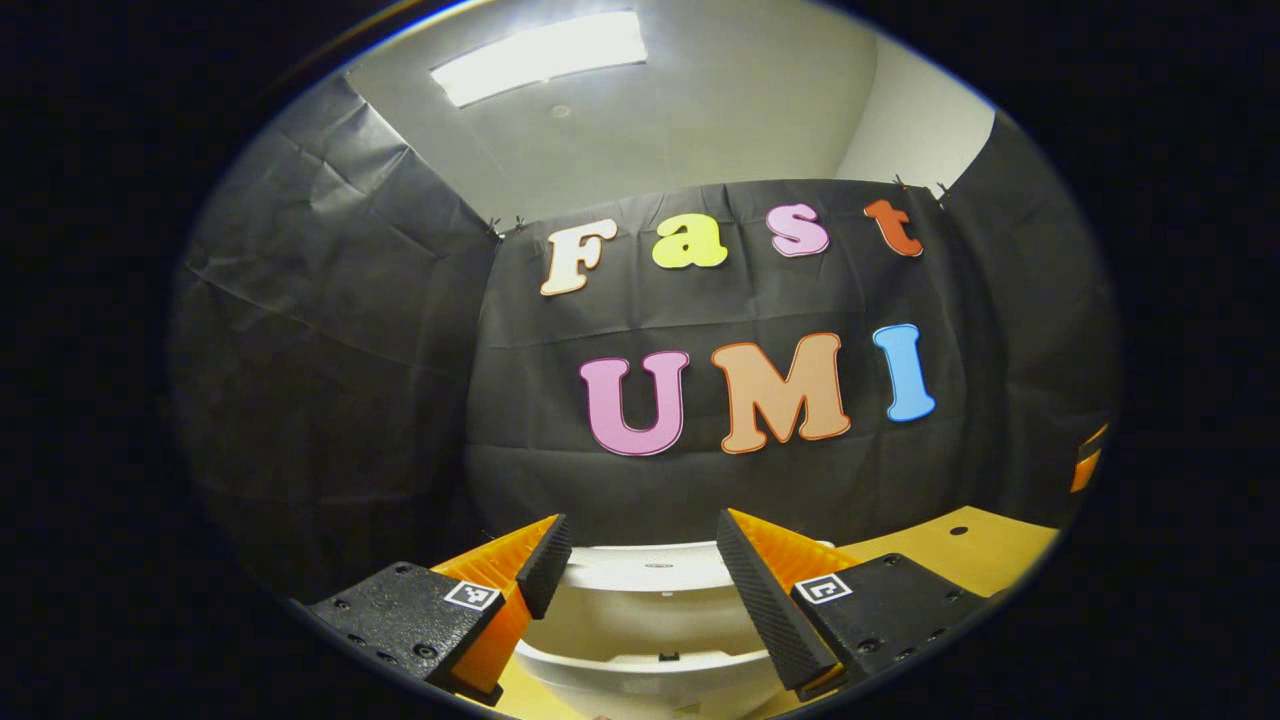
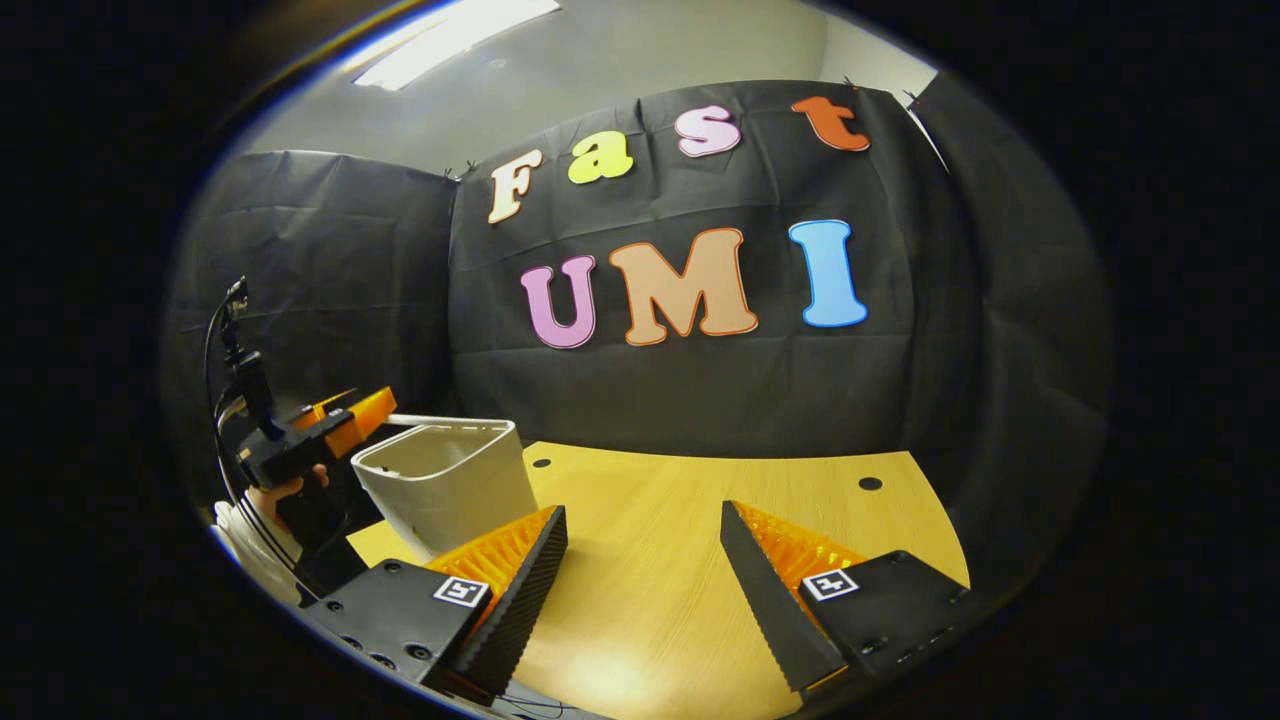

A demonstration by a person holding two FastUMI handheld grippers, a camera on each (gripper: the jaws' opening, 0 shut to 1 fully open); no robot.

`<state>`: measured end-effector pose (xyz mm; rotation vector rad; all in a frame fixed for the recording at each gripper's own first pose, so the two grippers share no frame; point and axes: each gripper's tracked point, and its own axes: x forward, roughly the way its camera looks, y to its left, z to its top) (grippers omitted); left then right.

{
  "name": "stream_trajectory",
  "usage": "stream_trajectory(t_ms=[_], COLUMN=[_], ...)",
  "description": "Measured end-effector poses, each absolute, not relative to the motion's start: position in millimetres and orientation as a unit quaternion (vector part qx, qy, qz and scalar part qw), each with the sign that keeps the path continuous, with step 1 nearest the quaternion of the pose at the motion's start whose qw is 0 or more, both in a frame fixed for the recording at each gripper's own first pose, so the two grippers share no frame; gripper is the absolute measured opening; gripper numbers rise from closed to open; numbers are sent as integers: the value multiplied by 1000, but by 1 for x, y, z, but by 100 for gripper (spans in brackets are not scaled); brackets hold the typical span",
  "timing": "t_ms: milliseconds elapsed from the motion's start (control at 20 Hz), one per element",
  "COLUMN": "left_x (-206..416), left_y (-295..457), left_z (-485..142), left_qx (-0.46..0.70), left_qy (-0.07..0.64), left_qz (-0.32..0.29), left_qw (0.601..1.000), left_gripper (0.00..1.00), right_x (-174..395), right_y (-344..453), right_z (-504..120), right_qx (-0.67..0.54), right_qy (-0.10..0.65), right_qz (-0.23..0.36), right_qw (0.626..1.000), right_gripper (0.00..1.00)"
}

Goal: Press the lid of the desktop garbage bin to open it, pick up the crumpled paper on the desktop and throw it into the bin, then pick up the pop can on the desktop and drop it into the bin, and finally close the garbage bin lid.

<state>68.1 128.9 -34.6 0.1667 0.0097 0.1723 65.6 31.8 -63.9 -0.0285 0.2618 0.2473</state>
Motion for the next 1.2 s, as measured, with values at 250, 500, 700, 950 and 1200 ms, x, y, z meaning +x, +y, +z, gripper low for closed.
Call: stream_trajectory(t_ms=[250, 500, 700, 950, 1200], left_x=[59, 55, 53, 50, 51], left_y=[136, 136, 135, 135, 134], left_z=[-78, -75, -71, -72, -70], left_qx=[82, 76, 71, 77, 87], left_qy=[47, 12, -46, -97, -95], left_qz=[102, 110, 109, 112, 110], left_qw=[990, 991, 990, 986, 986], left_gripper=[91, 91, 92, 92, 92], right_x=[64, 63, 62, 62, 65], right_y=[29, 24, 24, 30, 38], right_z=[-66, -70, -75, -84, -88], right_qx=[-17, -21, -18, -25, -28], right_qy=[132, 134, 140, 150, 153], right_qz=[114, 103, 98, 101, 108], right_qw=[984, 985, 985, 983, 982], right_gripper=[98, 98, 98, 98, 98])
